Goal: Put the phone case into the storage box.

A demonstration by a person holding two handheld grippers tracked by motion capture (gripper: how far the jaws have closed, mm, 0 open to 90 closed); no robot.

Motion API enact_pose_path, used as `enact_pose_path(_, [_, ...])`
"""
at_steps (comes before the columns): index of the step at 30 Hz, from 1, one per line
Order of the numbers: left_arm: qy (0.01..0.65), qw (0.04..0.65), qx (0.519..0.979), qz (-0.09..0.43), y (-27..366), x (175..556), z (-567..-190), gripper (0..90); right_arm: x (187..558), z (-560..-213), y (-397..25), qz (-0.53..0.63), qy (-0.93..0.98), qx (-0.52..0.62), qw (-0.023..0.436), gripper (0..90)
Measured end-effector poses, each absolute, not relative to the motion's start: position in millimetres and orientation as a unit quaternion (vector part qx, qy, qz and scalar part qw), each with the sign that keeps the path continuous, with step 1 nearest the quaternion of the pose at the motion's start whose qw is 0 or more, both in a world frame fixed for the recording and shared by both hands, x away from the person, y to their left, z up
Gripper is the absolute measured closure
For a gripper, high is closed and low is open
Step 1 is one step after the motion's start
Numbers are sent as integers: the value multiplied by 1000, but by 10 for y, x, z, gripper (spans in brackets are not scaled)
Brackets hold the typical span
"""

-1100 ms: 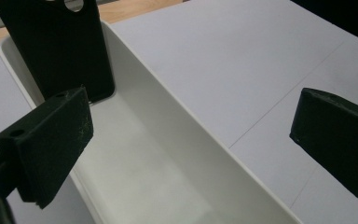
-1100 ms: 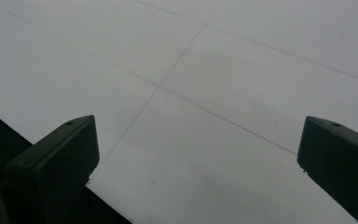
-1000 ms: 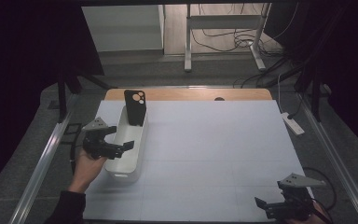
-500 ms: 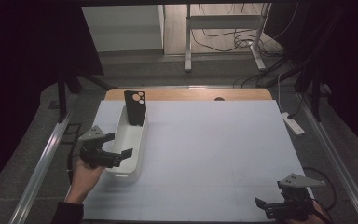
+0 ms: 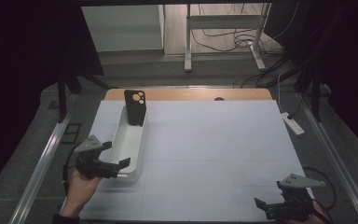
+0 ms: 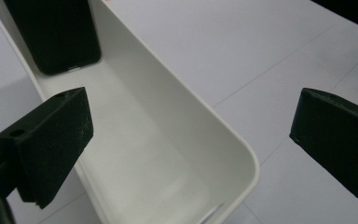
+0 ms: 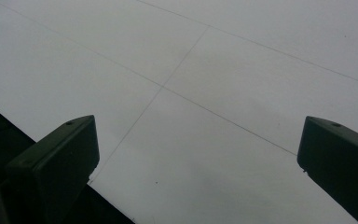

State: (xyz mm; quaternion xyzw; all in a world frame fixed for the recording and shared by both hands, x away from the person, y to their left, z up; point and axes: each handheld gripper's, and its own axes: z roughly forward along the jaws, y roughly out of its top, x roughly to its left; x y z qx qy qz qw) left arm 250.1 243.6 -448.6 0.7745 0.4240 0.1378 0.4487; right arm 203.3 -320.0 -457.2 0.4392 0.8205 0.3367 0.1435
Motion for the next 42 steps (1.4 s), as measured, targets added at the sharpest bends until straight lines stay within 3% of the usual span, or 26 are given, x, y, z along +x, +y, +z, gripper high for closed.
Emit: enact_pose_path(42, [448,439,767,135,2515,1728,-4722,0,2023,-4568,-3200,339,819,439,149,0])
